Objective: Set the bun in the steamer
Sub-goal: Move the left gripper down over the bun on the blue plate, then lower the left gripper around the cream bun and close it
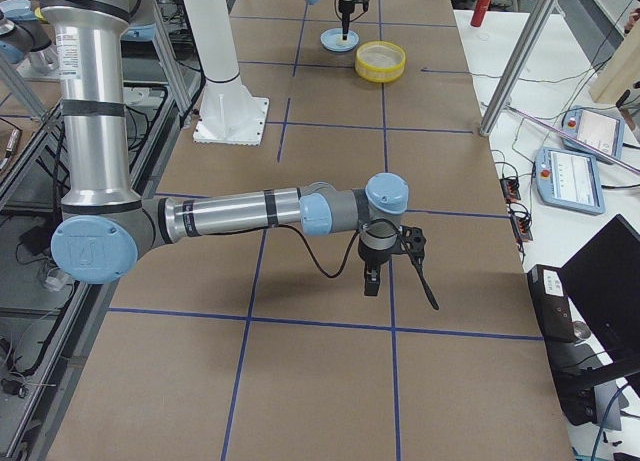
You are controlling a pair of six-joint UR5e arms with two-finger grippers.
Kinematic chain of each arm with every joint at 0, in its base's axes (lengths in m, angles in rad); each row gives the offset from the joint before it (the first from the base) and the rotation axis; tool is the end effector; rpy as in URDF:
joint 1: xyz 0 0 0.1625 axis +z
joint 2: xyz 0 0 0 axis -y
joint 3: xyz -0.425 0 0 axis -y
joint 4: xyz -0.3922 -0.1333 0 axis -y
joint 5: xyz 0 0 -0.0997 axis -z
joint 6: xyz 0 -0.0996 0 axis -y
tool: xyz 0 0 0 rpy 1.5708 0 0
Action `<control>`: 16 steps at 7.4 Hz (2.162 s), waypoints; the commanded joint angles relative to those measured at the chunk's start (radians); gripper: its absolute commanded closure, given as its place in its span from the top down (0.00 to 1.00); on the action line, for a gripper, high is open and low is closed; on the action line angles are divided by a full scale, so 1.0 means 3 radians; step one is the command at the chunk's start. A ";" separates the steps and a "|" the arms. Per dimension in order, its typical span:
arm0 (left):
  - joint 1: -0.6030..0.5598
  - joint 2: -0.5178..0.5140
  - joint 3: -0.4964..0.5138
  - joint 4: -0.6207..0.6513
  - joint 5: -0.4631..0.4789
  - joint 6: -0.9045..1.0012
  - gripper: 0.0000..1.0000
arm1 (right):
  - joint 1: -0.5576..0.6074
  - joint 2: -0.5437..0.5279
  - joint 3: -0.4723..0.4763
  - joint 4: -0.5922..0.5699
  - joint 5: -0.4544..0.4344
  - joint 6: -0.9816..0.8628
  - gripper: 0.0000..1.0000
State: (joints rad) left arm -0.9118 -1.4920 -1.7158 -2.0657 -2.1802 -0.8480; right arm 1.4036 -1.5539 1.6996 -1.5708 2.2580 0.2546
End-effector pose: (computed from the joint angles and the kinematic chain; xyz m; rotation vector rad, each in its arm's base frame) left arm 0.2371 -0.4308 0.5763 -0.0095 0.8034 -0.0078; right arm -0.0149 -0.5097 0.5922 -0.0068 -0.7000 0.0337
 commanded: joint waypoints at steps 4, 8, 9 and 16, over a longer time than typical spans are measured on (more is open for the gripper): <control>0.0120 0.0013 0.0069 0.0003 0.0103 0.0014 1.00 | 0.0000 0.0000 0.0000 0.0000 0.0000 0.0000 1.00; 0.0120 0.0003 0.0069 -0.0002 0.0104 0.0014 0.65 | 0.0000 0.0000 0.0000 0.0000 0.0000 0.0000 1.00; 0.0120 -0.0002 0.0069 -0.0002 0.0104 0.0014 0.56 | 0.0000 0.0000 0.0000 0.0000 0.0000 0.0000 1.00; 0.0115 0.0008 0.0059 -0.0002 0.0104 0.0009 0.35 | 0.0000 0.0000 0.0000 0.0000 0.0000 0.0000 1.00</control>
State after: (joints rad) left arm -0.8764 -1.4904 -1.6964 -2.0663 -2.1491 -0.8452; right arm 1.4036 -1.5539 1.6996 -1.5708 2.2580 0.2547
